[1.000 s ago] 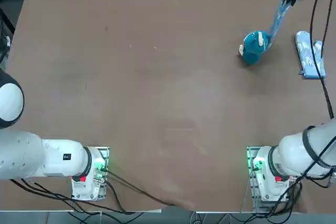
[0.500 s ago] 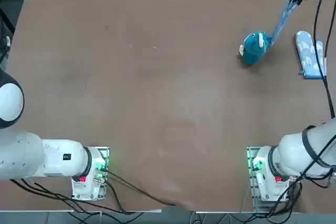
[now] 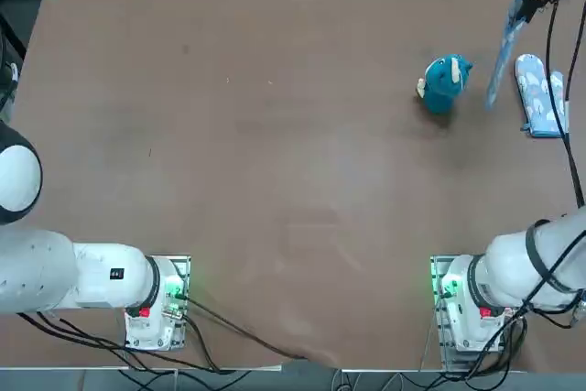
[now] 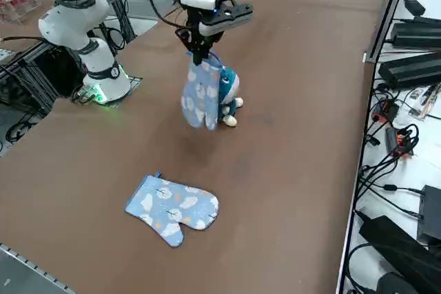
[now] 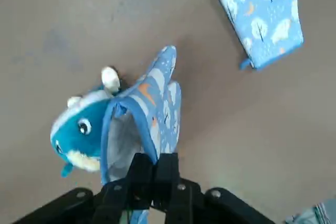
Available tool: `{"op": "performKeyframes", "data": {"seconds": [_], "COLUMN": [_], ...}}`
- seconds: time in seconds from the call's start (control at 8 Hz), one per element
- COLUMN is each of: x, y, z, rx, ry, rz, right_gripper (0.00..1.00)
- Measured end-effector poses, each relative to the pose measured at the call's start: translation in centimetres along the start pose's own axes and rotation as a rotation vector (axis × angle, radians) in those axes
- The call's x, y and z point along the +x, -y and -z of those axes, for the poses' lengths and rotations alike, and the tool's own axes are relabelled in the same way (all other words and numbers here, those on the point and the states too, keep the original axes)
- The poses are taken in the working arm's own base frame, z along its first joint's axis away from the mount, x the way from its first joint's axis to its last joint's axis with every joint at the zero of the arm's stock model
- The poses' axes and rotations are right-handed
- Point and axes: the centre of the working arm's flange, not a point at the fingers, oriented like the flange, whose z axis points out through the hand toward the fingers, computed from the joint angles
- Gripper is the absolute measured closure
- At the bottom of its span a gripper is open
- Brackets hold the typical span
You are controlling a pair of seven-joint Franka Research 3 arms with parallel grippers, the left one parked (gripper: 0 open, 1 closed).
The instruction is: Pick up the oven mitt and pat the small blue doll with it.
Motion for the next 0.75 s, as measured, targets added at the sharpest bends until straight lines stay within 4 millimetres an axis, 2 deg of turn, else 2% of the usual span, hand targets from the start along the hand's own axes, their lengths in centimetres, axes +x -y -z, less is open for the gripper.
{"op": "performKeyframes", "data": {"seconds": [0.5,0.75], "x": [-0.2,1.1], "y": [1.5,2.2], "z": [-0.5,-0.9], "rx": [0.087,0.115], "ry": [0.042,0.003], "rz": [0.002,-0.035], "right_gripper": [0.97,0.97]}}
